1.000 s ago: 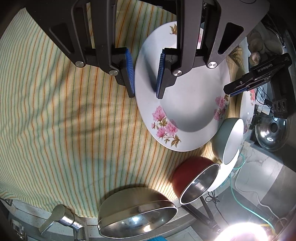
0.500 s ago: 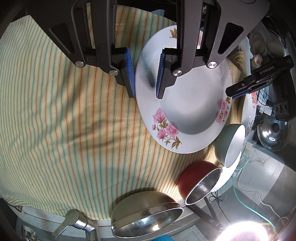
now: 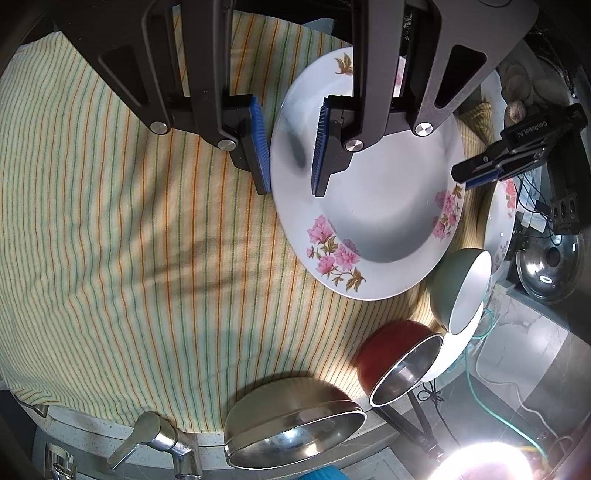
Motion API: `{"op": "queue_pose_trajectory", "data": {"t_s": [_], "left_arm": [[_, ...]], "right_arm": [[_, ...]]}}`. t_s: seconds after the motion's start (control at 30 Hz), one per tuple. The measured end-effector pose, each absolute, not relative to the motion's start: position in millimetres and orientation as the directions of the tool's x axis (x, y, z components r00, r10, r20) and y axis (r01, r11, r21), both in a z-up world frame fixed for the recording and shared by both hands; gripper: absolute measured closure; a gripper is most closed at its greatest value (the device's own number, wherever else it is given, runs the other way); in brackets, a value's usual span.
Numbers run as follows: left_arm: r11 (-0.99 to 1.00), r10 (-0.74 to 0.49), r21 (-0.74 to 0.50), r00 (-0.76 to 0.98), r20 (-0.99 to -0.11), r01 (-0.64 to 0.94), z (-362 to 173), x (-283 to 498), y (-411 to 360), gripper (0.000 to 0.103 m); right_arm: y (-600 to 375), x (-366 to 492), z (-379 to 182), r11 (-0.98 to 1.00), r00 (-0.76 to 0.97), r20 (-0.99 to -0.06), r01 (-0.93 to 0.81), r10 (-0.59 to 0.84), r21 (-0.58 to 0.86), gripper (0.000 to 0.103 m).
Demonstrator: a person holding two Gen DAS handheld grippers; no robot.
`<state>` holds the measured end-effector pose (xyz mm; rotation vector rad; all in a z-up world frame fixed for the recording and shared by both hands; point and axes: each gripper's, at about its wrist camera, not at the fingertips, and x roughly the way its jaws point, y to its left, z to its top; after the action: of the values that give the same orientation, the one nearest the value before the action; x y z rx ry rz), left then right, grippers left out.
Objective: Organize plates and bowls
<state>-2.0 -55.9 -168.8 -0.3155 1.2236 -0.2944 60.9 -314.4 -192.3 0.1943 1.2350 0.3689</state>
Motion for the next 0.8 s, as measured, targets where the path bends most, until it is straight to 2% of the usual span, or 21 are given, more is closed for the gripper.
{"op": "queue_pose_trajectory", "data": {"t_s": [0.5,0.53,0.57,0.63,0.8], "left_arm": [[0.919,-0.386,-0.391,0.322,-0.865,0.050,-168,-5,-54,0.074],[0.921,-0.382,-0.386,0.327,-0.865,0.054,-166,-6,-53,0.074],[0.923,-0.377,-0.381,0.333,-0.864,0.054,-165,-6,-52,0.072],[0.925,-0.370,-0.375,0.345,-0.862,0.057,-161,-7,-49,0.072],[0.931,-0.350,-0.361,0.385,-0.854,0.048,-149,-11,-30,0.066]], "right_arm": [[-305,58,-189,0.939,0.293,-0.896,-0.184,0.335,0.291,0.078],[-304,58,-188,0.944,0.301,-0.899,-0.185,0.318,0.272,0.071],[-303,58,-186,0.950,0.311,-0.902,-0.181,0.301,0.254,0.057],[-304,57,-181,0.956,0.341,-0.896,-0.173,0.284,0.237,0.043],[-301,56,-160,0.953,0.390,-0.870,-0.163,0.300,0.255,0.042]]}}
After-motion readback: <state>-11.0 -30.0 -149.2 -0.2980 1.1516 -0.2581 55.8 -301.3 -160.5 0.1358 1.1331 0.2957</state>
